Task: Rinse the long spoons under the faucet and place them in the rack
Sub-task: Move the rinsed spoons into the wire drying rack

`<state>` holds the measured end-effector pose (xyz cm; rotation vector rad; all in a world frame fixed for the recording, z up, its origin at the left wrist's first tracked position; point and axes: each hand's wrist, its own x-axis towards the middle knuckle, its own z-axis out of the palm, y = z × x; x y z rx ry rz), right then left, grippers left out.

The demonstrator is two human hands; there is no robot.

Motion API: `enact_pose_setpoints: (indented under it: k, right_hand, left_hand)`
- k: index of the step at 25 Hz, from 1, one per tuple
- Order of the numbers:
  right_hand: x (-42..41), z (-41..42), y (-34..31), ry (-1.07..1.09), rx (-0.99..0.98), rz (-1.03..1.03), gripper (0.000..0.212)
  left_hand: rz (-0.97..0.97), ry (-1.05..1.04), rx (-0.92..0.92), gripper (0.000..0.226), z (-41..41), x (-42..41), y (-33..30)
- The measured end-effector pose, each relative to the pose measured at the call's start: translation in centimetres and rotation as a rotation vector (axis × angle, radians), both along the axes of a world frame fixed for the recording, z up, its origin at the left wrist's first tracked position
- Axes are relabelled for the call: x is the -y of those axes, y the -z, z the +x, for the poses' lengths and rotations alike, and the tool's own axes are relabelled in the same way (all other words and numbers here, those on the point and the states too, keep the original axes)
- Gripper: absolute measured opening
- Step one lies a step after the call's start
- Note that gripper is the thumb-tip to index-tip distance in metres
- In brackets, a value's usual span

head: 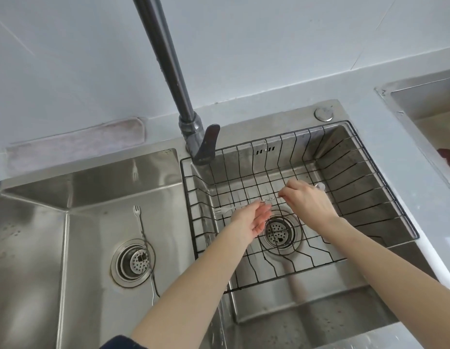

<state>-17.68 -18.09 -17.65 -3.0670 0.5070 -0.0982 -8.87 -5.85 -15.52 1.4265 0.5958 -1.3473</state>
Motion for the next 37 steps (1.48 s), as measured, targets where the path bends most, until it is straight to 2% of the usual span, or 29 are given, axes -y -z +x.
enact_pose_setpoints:
  k: [13, 19, 24, 28, 33, 37]
  right_hand:
    - [-0.1, 0.6, 1.0, -0.029, 0.054, 0.049, 0.027]
    - [-0.4, 0.4, 0.9, 0.004, 0.024, 0.06, 0.024]
    - [-1.1, 0.4, 0.3, 0.033, 0.004, 0.065, 0.023]
    - [-1.9, 0.7, -1.1, 0.042, 0.003, 0.071, 0.028]
    - [-3.3, 1.1, -3.7, 0.094, -0.025, 0.148, 0.033]
    - [-5.3, 1.6, -6.3, 0.089, -0.106, 0.198, 0.04]
  left_hand:
    - [0.03, 0.017, -0.047, 0.026, 0.7, 0.0, -0.5]
    - [0.068, 0.127, 0.086, 0.016, 0.6, 0.2, -0.8]
    - [0.086, 0.463, 0.387, 0.015, 0.1, -0.2, -1.9]
    - [0.199, 0.851, 0.857, 0.029, 0.2, -1.1, -3.0]
    - [0.254, 1.08, 1.221, 0.038, 0.6, -3.2, -5.0]
    - [0.28, 1.104, 1.417, 0.04, 1.5, -5.4, -6.9]
